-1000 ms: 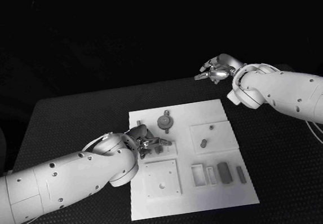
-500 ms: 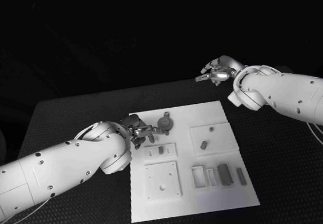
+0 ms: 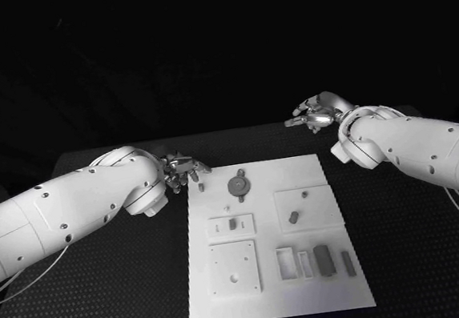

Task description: Assemble the parts on the task board

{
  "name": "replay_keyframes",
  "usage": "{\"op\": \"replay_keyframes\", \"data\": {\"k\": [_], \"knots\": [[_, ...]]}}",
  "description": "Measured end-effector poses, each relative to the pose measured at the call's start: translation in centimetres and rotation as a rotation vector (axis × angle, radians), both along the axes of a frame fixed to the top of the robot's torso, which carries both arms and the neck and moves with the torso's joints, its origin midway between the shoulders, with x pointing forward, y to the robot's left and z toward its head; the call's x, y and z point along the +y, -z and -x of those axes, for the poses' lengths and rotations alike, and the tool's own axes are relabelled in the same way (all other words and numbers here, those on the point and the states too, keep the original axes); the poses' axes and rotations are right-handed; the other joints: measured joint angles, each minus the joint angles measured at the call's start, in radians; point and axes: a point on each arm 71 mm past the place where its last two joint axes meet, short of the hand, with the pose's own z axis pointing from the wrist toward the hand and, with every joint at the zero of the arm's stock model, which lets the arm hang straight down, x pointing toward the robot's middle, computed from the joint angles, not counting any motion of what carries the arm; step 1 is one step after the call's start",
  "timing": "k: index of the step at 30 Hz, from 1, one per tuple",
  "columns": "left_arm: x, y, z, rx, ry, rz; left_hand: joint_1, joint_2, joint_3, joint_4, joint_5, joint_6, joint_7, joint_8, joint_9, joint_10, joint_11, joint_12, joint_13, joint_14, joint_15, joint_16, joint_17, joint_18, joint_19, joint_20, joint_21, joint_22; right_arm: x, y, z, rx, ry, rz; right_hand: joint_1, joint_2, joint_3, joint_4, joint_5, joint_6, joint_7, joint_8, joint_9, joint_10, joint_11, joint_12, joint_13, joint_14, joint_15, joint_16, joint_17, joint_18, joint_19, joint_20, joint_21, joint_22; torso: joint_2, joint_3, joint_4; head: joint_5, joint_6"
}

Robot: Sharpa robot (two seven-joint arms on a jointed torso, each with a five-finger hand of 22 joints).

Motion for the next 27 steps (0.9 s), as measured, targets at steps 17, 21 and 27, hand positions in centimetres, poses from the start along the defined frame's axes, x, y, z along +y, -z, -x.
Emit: {"op": "replay_keyframes", "data": {"k": [17, 21, 27], "knots": [[-0.1, 0.5, -4.3, -0.003, 0.009, -0.116, 0.014, 0.014, 0.000, 0.018, 0.058, -0.119, 0.053, -0.040, -0.013, -0.058, 0.050, -0.054, -0.049, -0.058, 0.038, -0.046, -0.050, -0.019, -0.045, 0.022, -0.067, -0.034, -0.2, 0.3, 0.1, 0.010, 0.004, -0.008, 0.000, 0.000, 0.000, 0.000, 0.000, 0.000, 0.000, 0.000, -0.001, 0.000, 0.000, 0.000, -0.001, 0.001, 0.001, 0.000, -0.001, 0.000, 0.000, 0.000, 0.000, 0.000, 0.005, -0.0006, -0.0025, 0.015, 0.040], [0.2, 1.1, -4.4, 0.013, 0.019, -0.141, 0.033, 0.030, 0.008, 0.011, 0.097, -0.122, 0.054, -0.039, -0.013, -0.059, 0.052, -0.060, -0.061, -0.060, 0.040, -0.053, -0.061, -0.019, -0.047, 0.024, -0.072, -0.037, -0.3, 0.3, 0.1, 0.011, 0.005, -0.008, 0.000, 0.000, 0.000, 0.000, 0.000, 0.000, 0.000, 0.000, -0.001, 0.000, 0.000, 0.000, -0.001, 0.001, 0.001, 0.000, -0.001, 0.000, 0.000, 0.000, 0.000, 0.001, 0.008, -0.0012, -0.0047, 0.015, 0.041], [0.3, 1.2, -4.4, 0.032, 0.041, -0.167, 0.063, 0.015, 0.050, 0.047, 0.081, -0.108, 0.047, -0.030, -0.013, -0.054, 0.047, -0.065, -0.075, -0.056, 0.043, -0.055, -0.073, -0.019, -0.041, 0.030, -0.080, -0.041, -0.4, 0.3, 0.1, 0.012, 0.006, -0.008, 0.000, 0.000, 0.000, 0.000, 0.000, 0.000, 0.000, 0.000, -0.001, 0.000, 0.000, 0.000, -0.001, 0.001, 0.001, 0.004, -0.001, 0.000, 0.000, 0.000, 0.000, 0.001, 0.011, -0.0015, -0.0058, 0.015, 0.040]]}}
